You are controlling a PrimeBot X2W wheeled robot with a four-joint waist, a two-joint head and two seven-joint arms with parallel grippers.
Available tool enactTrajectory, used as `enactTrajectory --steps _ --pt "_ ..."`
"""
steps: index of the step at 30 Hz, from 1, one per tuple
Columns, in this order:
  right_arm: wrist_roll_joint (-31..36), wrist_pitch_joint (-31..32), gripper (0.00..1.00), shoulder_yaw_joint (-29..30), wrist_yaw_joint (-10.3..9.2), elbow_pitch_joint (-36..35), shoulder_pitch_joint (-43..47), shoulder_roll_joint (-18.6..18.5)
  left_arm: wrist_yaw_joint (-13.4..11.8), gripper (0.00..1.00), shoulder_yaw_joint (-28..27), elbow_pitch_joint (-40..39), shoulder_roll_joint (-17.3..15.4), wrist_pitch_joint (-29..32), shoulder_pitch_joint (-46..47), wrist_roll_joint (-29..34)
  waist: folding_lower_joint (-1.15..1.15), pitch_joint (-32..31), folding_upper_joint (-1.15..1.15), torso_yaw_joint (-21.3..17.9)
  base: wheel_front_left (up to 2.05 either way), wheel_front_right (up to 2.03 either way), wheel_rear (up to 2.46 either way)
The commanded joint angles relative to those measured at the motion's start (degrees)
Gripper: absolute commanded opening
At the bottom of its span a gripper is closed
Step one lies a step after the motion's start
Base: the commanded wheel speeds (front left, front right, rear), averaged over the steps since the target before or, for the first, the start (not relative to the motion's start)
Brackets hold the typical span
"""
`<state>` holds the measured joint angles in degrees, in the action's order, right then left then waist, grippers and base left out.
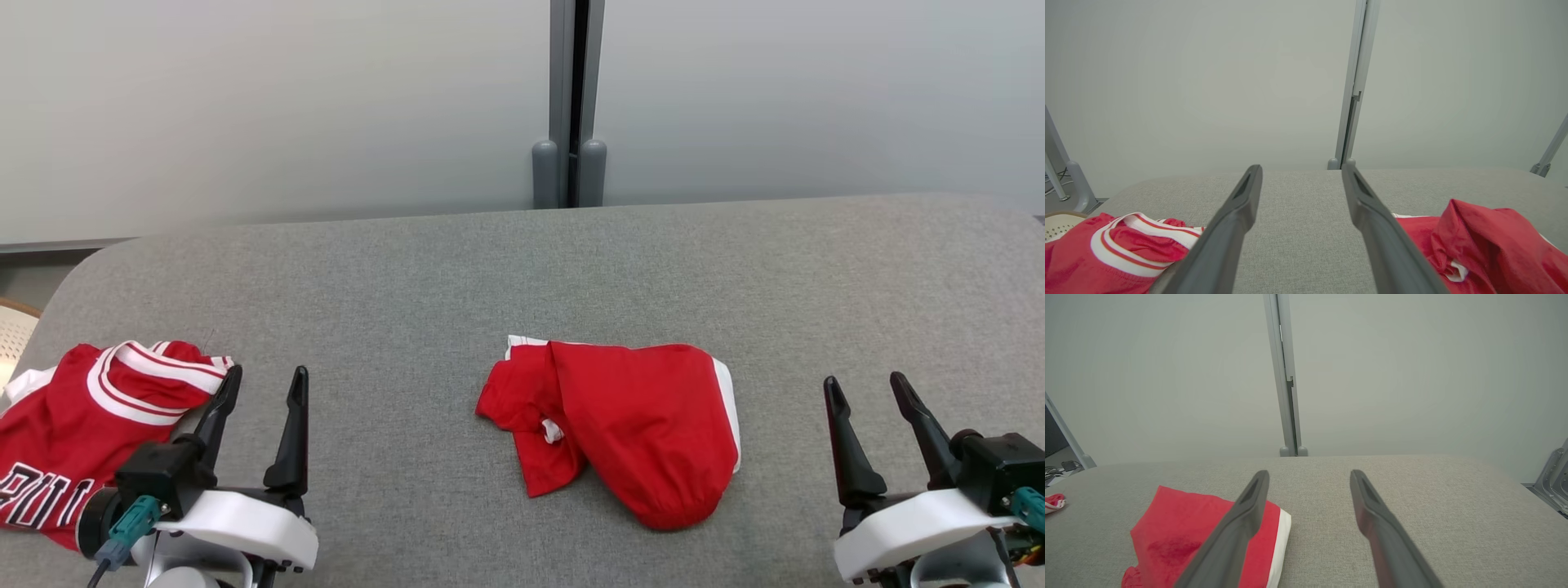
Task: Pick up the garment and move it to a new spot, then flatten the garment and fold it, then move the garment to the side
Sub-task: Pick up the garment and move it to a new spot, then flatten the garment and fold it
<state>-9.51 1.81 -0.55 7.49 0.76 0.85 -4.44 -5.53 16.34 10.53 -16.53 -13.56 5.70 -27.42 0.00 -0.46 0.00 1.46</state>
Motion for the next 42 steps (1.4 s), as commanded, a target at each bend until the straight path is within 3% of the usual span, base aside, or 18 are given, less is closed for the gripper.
enactTrajectory --steps 1,31,42 --pt "0.09 0.32 1.00 0.02 0.00 -0.49 0.53 -0.22 0.26 1.00 -0.32 -0.15 -0.49 0.23 -0.81 -0.31 0.00 -0.29 0.00 -0.01 0.00 0.00 0.00" --pt "0.91 0.93 1.00 -0.58 0.00 -1.09 1.67 0.20 -0.55 1.00 1.32 1.29 -0.78 0.41 -0.11 -0.52 0.00 -0.56 0.00 0.52 0.00 0.00 0.00" --pt "4.25 2.85 1.00 -12.43 -0.01 5.92 2.95 -2.77 -0.12 1.00 2.64 0.54 0.44 0.26 4.15 0.26 0.00 3.35 0.00 3.36 0.00 0.00 0.00"
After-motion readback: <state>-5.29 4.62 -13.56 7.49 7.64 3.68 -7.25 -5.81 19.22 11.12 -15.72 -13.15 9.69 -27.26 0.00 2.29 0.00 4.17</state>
